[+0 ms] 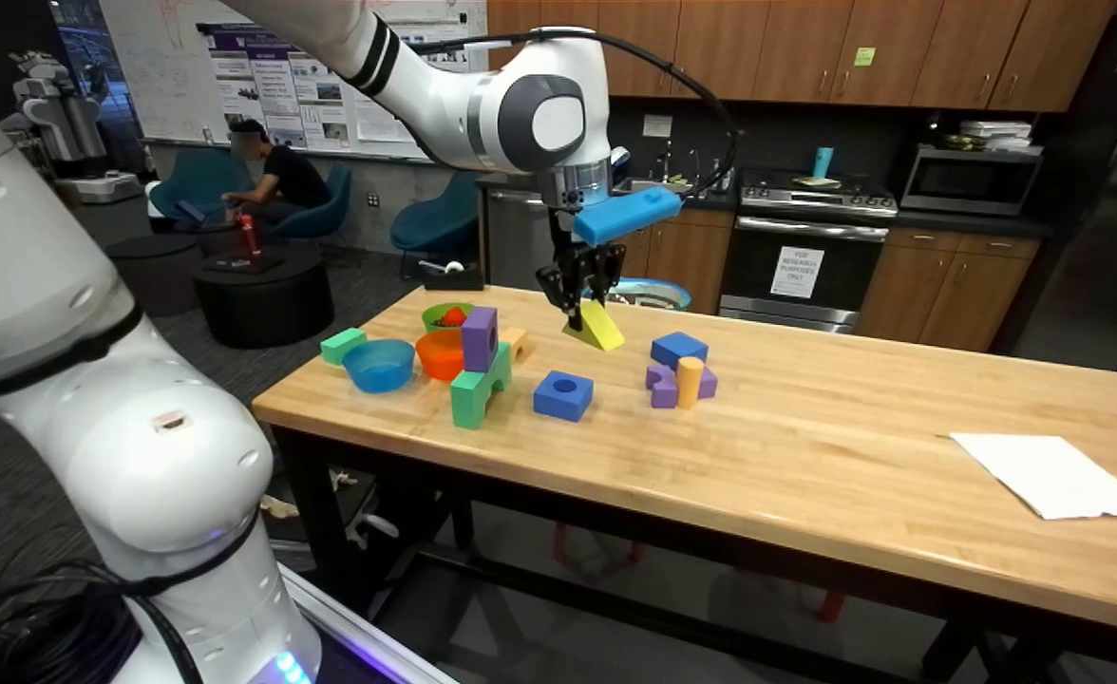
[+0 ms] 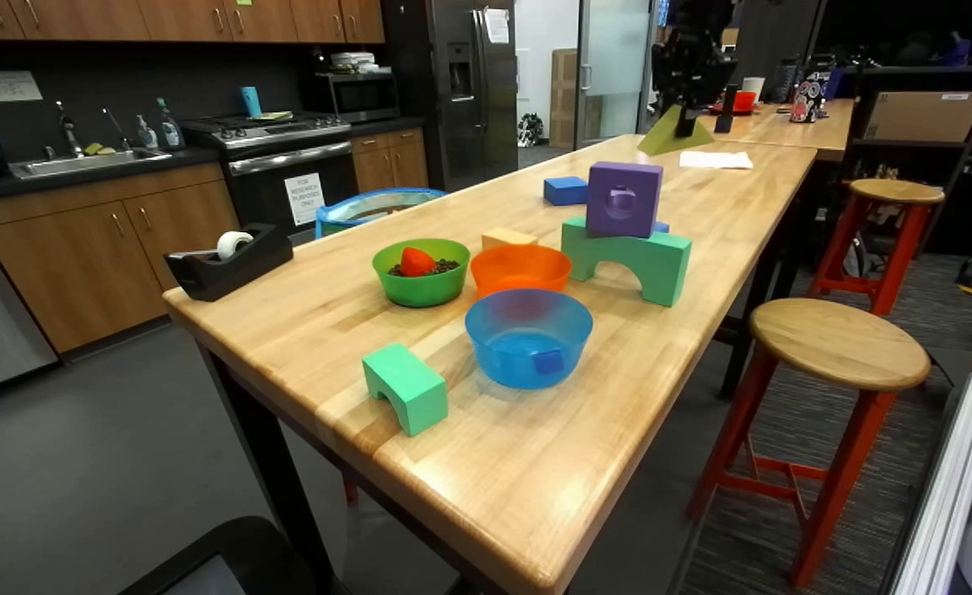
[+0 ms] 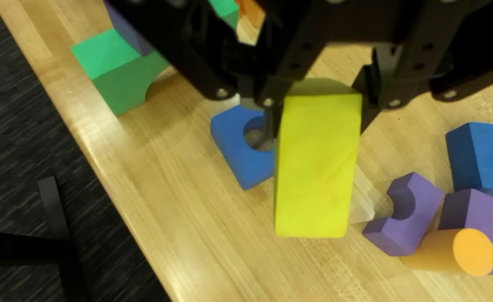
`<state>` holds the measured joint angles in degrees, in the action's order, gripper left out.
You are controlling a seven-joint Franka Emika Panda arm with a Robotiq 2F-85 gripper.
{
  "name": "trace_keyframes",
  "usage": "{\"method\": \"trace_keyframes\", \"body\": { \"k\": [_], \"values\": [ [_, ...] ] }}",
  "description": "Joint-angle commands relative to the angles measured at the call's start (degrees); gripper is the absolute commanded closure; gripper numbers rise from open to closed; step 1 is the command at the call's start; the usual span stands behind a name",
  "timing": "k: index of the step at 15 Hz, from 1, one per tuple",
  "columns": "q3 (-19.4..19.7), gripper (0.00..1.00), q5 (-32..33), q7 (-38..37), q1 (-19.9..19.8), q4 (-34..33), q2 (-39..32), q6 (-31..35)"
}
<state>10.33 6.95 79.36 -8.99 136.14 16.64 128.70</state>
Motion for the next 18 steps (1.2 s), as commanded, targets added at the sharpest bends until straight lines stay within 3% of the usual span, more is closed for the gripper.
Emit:
{"method": "trace_keyframes", "body": {
  "k": [1, 7, 12, 18],
  "values": [
    [-0.10, 0.84, -2.05, -5.04, 1.85, 6.14, 5.71, 1.29],
    [-1.92, 0.84, -7.98, -19.23, 4.74, 9.13, 11.21, 0.67],
    [-6.56, 0.84, -0.99, -37.14, 4.71, 9.07, 13.52, 2.67],
    [-8.01, 0.84, 1.60, -46.87, 7.99, 10.65, 14.51, 2.44]
  ]
}}
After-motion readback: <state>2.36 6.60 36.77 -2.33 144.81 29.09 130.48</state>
